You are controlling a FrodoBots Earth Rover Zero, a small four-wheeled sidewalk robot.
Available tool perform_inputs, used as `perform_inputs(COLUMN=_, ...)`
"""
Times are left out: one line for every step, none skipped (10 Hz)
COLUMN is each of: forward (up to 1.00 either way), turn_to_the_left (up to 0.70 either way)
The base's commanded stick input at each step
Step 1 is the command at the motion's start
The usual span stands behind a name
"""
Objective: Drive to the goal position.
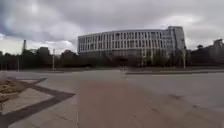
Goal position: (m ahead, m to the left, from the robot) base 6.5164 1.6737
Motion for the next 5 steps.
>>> perform_inputs(forward=1.00, turn_to_the_left=0.00)
perform_inputs(forward=1.00, turn_to_the_left=0.00)
perform_inputs(forward=1.00, turn_to_the_left=0.03)
perform_inputs(forward=1.00, turn_to_the_left=0.00)
perform_inputs(forward=1.00, turn_to_the_left=0.00)
